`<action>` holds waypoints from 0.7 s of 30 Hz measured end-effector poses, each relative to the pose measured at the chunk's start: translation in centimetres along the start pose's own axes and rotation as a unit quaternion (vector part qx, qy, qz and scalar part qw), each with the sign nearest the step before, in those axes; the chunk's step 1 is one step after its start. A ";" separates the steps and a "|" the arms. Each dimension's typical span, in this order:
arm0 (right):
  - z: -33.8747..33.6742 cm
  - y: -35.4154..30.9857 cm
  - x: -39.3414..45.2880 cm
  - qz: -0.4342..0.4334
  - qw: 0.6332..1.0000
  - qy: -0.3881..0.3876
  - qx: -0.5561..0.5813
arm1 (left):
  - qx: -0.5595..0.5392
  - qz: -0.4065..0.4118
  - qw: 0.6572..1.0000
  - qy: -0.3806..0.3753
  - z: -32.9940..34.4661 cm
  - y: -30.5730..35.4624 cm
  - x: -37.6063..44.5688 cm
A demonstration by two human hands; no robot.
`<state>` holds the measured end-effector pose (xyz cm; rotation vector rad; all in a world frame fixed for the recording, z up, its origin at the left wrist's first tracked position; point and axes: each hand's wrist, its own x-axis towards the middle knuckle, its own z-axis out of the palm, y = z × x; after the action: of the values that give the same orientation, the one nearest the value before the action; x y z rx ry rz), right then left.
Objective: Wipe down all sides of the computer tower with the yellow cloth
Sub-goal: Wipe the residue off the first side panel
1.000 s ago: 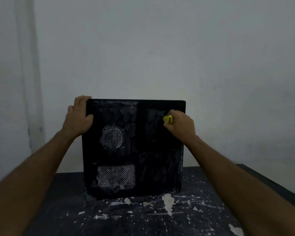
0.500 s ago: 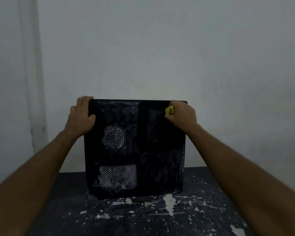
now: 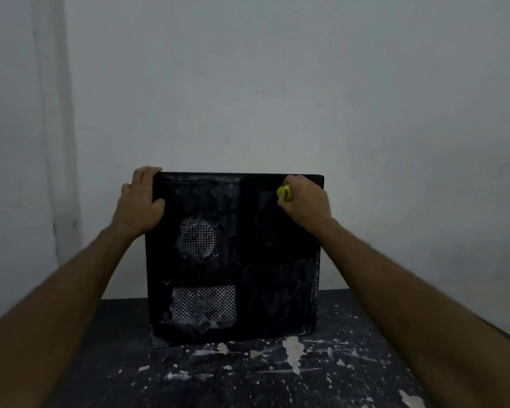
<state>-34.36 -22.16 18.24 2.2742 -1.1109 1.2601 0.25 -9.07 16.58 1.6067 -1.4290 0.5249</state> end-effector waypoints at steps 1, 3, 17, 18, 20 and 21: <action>0.0 -0.2 0.0 -0.016 1.000 -0.022 -0.004 | 0.000 0.001 1.000 0.002 0.0 0.0 0.0; -0.2 -0.3 0.1 -0.016 0.998 -0.061 -0.019 | 0.001 0.003 1.000 0.003 0.0 0.1 -0.1; 0.6 -1.7 0.2 -0.030 0.999 -0.031 -0.017 | -0.001 -0.006 1.000 -0.009 -0.2 0.3 -0.1; 0.5 -1.6 0.4 -0.015 1.000 -0.016 -0.019 | -0.001 -0.006 1.000 -0.011 -0.2 0.2 -0.1; 0.5 -1.8 1.0 -0.002 1.000 0.027 -0.003 | -0.004 -0.009 1.000 -0.008 -0.3 0.2 -0.1; 0.6 -2.2 1.1 -0.016 0.999 0.028 0.005 | -0.005 -0.008 1.000 -0.007 -0.2 0.2 -0.1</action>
<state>-32.02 -21.60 19.00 2.2395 -1.0480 1.3118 0.12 -8.79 16.67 1.6154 -1.4251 0.4964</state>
